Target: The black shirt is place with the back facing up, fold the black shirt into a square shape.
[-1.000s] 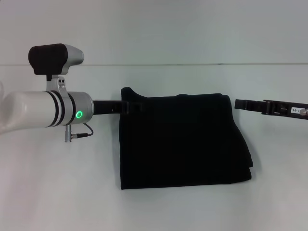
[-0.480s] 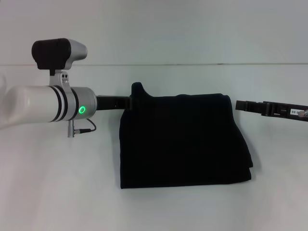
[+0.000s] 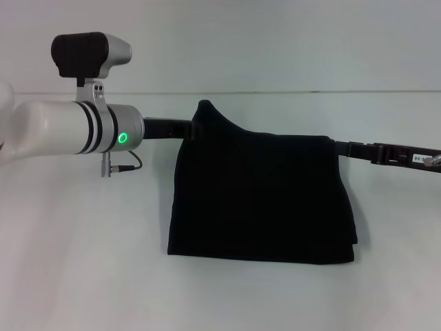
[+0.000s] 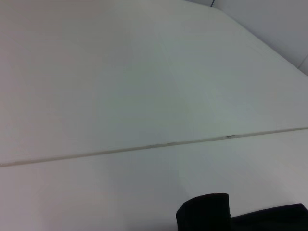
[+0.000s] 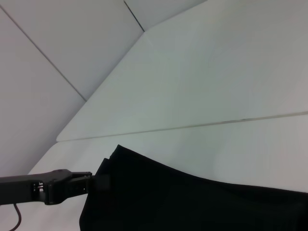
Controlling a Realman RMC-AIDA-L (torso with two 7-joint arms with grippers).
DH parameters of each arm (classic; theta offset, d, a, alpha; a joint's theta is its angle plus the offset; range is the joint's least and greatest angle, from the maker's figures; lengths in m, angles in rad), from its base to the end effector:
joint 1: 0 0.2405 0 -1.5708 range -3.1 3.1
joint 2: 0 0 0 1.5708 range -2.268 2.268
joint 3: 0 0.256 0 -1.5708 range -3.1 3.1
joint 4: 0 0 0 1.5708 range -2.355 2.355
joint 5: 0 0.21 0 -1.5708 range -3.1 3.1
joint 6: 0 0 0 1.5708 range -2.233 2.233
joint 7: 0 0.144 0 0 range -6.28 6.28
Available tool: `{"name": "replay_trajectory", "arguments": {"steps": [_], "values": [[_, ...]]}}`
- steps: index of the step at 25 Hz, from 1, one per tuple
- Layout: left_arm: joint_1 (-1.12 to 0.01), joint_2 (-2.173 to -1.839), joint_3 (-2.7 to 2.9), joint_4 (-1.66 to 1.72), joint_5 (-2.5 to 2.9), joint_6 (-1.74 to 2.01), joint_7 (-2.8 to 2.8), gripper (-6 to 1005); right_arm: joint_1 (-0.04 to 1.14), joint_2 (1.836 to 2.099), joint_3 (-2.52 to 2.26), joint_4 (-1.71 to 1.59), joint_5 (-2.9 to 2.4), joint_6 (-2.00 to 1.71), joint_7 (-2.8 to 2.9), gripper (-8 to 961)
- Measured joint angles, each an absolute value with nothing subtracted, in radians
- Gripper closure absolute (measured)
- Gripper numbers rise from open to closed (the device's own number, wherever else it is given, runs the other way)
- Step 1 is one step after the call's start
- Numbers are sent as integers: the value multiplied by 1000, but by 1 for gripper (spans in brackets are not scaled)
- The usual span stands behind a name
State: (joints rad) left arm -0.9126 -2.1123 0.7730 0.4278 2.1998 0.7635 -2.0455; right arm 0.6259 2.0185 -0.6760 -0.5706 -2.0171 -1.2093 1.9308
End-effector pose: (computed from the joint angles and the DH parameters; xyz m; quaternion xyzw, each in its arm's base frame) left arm -0.2082 0.4514 -0.0522 -0.8385 -0.4457 -0.1394 0.2807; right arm 0.2797 0.3901 0.0172 -0.8208 0.4777 0.2322 0.2103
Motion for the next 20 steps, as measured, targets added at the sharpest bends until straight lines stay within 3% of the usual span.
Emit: {"name": "replay_trajectory", "arguments": {"steps": [10,15,18,20], "values": [[-873,-2112,767,454,2193,726,-2049,947,628,2019,-678,-576,-2017,-1214,1921,461],[-815,-2101,765,554,2193,794,-2056,863,623,2017,-667,-581,-2001,-1221,1885,456],[-756,-2104,764,671,2188,924,-2060,813,616,2013,-664,-581,-1978,-1247,1832,242],[-721,-2111,764,751,2173,1034,-2039,732,610,2011,-662,-582,-1965,-1283,1767,239]]}}
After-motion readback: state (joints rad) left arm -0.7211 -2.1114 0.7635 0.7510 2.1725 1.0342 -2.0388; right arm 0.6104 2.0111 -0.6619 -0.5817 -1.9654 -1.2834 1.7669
